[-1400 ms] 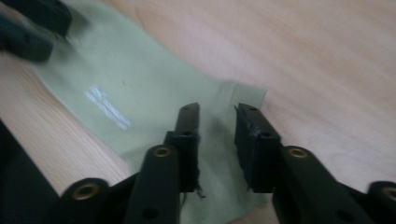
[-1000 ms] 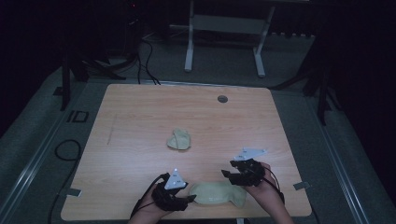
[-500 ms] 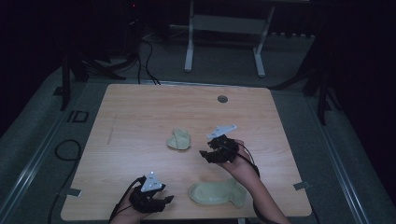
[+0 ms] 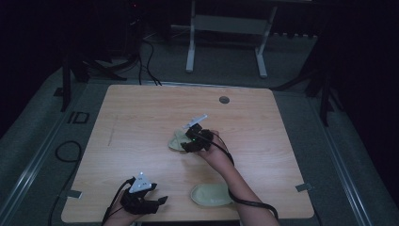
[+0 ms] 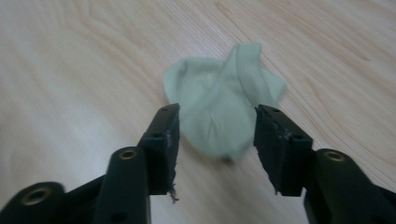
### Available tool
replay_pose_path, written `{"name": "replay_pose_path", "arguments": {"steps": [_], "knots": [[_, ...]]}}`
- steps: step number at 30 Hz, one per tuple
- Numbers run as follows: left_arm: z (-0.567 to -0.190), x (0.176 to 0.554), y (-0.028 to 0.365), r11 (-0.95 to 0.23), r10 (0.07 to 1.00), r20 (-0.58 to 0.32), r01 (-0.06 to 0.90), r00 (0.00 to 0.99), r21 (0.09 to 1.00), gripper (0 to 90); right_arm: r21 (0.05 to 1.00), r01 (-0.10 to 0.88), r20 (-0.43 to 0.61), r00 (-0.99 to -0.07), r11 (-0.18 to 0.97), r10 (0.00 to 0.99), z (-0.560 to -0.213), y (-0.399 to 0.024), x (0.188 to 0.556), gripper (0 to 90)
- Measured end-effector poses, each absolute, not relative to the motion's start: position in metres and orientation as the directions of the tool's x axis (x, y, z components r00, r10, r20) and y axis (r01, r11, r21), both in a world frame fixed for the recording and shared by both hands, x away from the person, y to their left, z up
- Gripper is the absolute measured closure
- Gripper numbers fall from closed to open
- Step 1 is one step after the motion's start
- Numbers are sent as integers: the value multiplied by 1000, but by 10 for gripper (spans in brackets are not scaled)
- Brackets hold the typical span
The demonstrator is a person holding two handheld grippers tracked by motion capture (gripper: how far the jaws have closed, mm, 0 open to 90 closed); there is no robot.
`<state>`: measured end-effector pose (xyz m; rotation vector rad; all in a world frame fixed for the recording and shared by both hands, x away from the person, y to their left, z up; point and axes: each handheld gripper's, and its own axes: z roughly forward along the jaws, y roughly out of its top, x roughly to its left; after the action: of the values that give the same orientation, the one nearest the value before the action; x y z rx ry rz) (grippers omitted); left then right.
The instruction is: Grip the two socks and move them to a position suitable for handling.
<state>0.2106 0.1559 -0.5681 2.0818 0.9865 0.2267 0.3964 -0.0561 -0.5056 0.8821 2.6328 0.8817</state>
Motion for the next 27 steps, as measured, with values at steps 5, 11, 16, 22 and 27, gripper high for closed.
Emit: {"name": "replay_pose_path", "arguments": {"steps": [5, 11, 16, 22, 27], "knots": [[-568, 213, 161, -339, 739, -174, 583, 650, 738, 108, 586, 479, -37, -790, 654, 612, -526, -31, 414, 476], [-569, 213, 164, -345, 748, -159, 582, 644, 736, 84, 546, 509, -74, -762, 665, 643, -541, -19, 431, 413], [-570, 213, 163, -347, 754, -149, 581, 640, 736, 84, 521, 495, -115, -766, 695, 632, -545, -13, 432, 442], [-572, 213, 162, -349, 758, -147, 586, 635, 732, 84, 485, 446, -193, -784, 752, 589, -543, -3, 424, 784], [-573, 214, 163, -350, 755, -153, 590, 637, 728, 85, 485, 480, -175, -765, 731, 619, -539, -5, 426, 823]]}}
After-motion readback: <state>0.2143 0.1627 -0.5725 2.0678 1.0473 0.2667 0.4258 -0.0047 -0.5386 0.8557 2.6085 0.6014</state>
